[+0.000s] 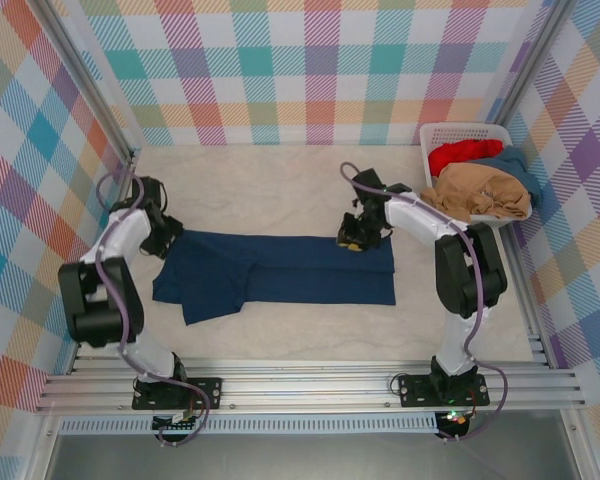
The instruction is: Fold and stack the t-shirts
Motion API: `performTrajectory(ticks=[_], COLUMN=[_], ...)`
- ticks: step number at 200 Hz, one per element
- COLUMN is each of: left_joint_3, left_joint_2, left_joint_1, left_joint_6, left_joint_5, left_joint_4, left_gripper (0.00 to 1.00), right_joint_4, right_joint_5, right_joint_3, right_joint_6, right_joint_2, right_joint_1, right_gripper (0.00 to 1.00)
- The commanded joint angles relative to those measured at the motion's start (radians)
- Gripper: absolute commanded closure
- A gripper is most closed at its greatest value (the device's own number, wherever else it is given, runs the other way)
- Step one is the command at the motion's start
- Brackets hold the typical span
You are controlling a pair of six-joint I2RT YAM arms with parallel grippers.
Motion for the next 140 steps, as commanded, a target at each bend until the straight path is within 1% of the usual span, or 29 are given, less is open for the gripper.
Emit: performTrajectory(ticks=[1, 22, 39, 51, 66, 82, 94, 106, 132, 140], left_joint_3=[0.127, 0.259, 0.294, 0.327, 0.381, 0.392, 0.391, 0.398, 0.431, 0.439], left_joint_2=[0.150, 0.275, 0.320, 0.350, 0.396, 0.423, 0.437, 0.451, 0.487, 0.496], left_joint_1=[0.040, 0.052, 0.067, 0.068, 0.068, 0.069, 0.069, 0.071, 0.078, 0.082], left_joint_6=[-0.059, -0.076, -0.106, -0.117, -0.119, -0.120, -0.118, -0.109, -0.094, -0.093], left_joint_5=[0.042, 0.041, 0.056, 0.062, 0.054, 0.042, 0.035, 0.039, 0.033, 0.030], left_joint_4=[0.061, -0.002, 0.010, 0.007, -0.048, -0.070, -0.066, -0.064, -0.081, -0.087], left_gripper=[0.52, 0.54, 0.57, 0.63, 0.69, 0.76, 0.79, 0.84, 0.99, 1.00], right_joint_4=[-0.018, -0.061, -0.076, -0.082, -0.101, -0.124, -0.121, -0.116, -0.123, -0.129], right_joint_5=[0.083, 0.138, 0.167, 0.190, 0.201, 0.213, 0.220, 0.221, 0.236, 0.247], right_joint_3=[0.059, 0.105, 0.121, 0.130, 0.147, 0.160, 0.153, 0.152, 0.161, 0.167], right_joint_6=[0.010, 0.042, 0.064, 0.073, 0.081, 0.089, 0.097, 0.106, 0.117, 0.118], right_joint_2=[0.054, 0.099, 0.119, 0.130, 0.156, 0.183, 0.191, 0.203, 0.238, 0.245], right_joint_1=[-0.071, -0.126, -0.162, -0.180, -0.193, -0.194, -0.195, -0.195, -0.195, -0.195], right_gripper=[0.70, 0.67, 0.67, 0.67, 0.67, 0.68, 0.68, 0.73, 0.87, 0.91])
